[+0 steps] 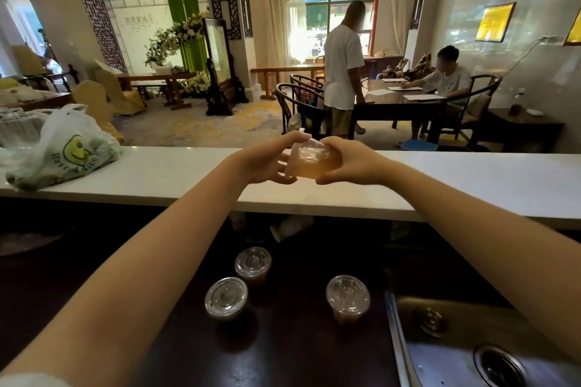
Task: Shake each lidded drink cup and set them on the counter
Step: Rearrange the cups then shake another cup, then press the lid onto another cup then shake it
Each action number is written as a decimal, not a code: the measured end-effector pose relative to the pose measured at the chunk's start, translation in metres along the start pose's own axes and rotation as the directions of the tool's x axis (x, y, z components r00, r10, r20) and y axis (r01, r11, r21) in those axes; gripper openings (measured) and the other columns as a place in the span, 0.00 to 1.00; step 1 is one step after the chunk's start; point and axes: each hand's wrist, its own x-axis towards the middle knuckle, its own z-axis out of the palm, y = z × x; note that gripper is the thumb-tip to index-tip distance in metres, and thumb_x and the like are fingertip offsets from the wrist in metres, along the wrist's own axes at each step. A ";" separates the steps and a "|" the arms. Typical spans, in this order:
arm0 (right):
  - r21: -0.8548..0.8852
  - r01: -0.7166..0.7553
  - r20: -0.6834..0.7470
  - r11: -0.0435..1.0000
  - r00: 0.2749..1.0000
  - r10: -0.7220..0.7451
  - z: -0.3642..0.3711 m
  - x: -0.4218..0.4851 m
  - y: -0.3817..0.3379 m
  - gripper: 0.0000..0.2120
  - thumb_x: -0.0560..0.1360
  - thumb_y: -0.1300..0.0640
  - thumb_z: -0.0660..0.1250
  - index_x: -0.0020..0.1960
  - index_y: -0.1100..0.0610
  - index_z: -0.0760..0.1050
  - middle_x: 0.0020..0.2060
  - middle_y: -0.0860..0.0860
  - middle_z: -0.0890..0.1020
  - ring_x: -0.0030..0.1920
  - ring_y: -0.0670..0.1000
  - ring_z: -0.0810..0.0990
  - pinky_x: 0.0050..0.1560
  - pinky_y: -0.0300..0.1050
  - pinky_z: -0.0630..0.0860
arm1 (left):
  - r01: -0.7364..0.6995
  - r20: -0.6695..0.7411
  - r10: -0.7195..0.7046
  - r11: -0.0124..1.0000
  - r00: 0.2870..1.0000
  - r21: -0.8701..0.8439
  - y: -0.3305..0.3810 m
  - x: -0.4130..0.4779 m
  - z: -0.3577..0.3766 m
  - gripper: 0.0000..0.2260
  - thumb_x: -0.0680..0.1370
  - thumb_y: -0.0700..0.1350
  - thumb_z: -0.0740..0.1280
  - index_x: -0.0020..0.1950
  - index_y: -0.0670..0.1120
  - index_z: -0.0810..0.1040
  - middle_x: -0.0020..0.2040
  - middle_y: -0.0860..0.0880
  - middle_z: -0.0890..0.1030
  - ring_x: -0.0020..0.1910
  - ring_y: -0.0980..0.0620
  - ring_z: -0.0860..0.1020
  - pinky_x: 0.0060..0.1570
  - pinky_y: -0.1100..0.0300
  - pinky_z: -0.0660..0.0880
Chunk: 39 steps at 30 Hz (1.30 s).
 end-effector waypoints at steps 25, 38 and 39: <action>0.581 -0.122 -0.010 0.804 0.988 0.157 0.101 -0.030 0.041 0.29 0.74 0.55 0.69 0.70 0.53 0.60 0.62 0.47 0.71 0.56 0.44 0.74 0.45 0.32 0.74 | -0.014 0.006 0.015 0.597 1.000 0.802 -0.015 0.026 0.030 0.32 0.70 0.48 0.70 0.72 0.49 0.62 0.66 0.47 0.68 0.60 0.46 0.71 0.56 0.54 0.75; -0.290 -0.348 0.412 0.891 0.796 0.444 0.193 -0.068 0.132 0.53 0.65 0.40 0.74 0.77 0.52 0.45 0.76 0.57 0.51 0.74 0.62 0.51 0.73 0.56 0.57 | 0.029 -0.014 -0.034 0.476 0.999 0.879 -0.160 0.063 0.031 0.37 0.66 0.51 0.74 0.71 0.49 0.62 0.65 0.41 0.66 0.65 0.40 0.63 0.62 0.48 0.69; -0.270 -0.376 0.411 0.886 0.788 0.459 0.194 -0.072 0.133 0.53 0.65 0.41 0.74 0.77 0.53 0.46 0.75 0.57 0.52 0.74 0.62 0.53 0.72 0.55 0.59 | 0.022 -0.008 -0.034 0.451 0.999 0.892 -0.168 0.062 0.034 0.37 0.66 0.51 0.74 0.71 0.49 0.62 0.65 0.41 0.66 0.65 0.39 0.63 0.62 0.47 0.69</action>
